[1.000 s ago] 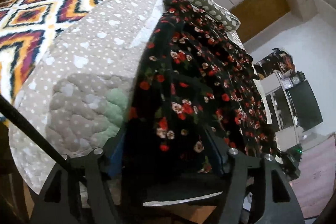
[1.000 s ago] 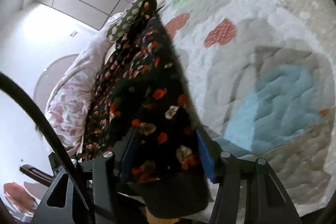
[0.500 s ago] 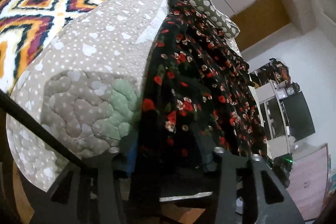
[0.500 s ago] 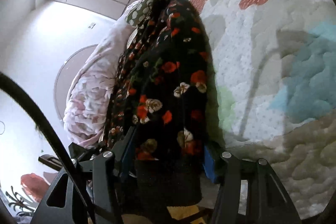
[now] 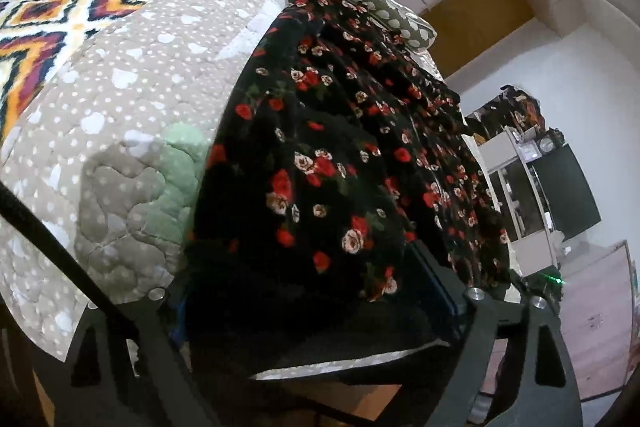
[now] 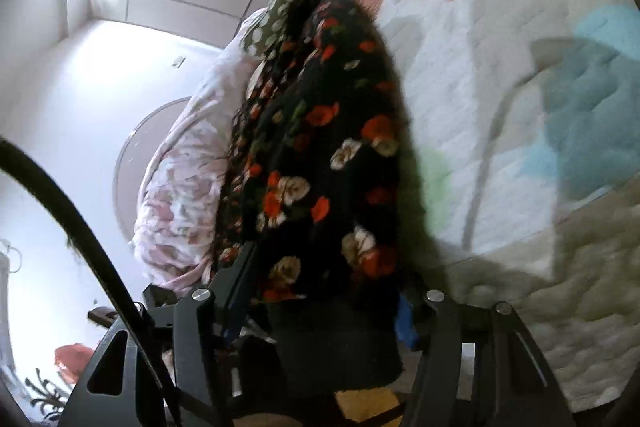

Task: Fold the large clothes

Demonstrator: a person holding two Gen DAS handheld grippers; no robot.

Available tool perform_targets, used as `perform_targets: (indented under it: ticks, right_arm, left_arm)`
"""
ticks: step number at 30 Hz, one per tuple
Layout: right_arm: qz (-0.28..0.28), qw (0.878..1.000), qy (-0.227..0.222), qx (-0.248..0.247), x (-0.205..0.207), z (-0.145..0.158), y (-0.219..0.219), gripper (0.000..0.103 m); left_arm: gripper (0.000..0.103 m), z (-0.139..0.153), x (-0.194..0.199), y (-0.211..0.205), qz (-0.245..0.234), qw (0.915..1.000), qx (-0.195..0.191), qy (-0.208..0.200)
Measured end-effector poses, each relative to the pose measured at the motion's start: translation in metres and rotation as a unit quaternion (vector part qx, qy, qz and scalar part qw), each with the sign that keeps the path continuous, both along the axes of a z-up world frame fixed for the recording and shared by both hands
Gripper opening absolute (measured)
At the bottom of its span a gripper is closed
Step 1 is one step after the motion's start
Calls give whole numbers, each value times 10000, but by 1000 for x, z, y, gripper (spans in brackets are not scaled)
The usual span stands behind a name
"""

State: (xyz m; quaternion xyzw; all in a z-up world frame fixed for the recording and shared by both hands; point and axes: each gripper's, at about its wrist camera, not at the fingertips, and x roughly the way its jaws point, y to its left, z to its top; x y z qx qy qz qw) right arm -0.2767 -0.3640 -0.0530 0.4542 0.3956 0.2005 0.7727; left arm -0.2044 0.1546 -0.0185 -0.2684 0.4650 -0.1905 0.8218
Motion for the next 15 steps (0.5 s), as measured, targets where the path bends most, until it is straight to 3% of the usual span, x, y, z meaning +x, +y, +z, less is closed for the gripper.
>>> perform_targets:
  ticks: [1, 2, 3, 4, 7, 11, 13, 15]
  right_arm:
    - [69, 10000, -17, 52, 1, 0, 3, 64]
    - [127, 9999, -41, 102, 1, 0, 6, 64]
    - [157, 9998, -60, 98, 0, 1, 9, 64]
    - [176, 9998, -65, 62, 0, 2, 12, 64]
    - [198, 9998, -17, -64, 1, 2, 16, 62]
    - [160, 9997, 16, -163, 4, 3, 20, 58]
    - [156, 9993, 12, -338, 6, 8, 22, 51]
    - [80, 9990, 55, -427, 8, 12, 21, 39]
  left_arm:
    - [76, 0, 0, 3, 64, 10000, -37, 30]
    - [54, -1, 0, 8, 190, 9998, -10, 99]
    - [43, -2, 0, 12, 287, 9994, 32, 172]
    - [25, -3, 0, 17, 386, 9989, 52, 258]
    - [22, -10, 0, 30, 518, 9972, -337, 415]
    - [28, -4, 1, 15, 509, 9982, 70, 300]
    - [28, -2, 2, 11, 491, 9981, 230, 308]
    - [18, 1, 5, 9, 506, 9971, 402, 390]
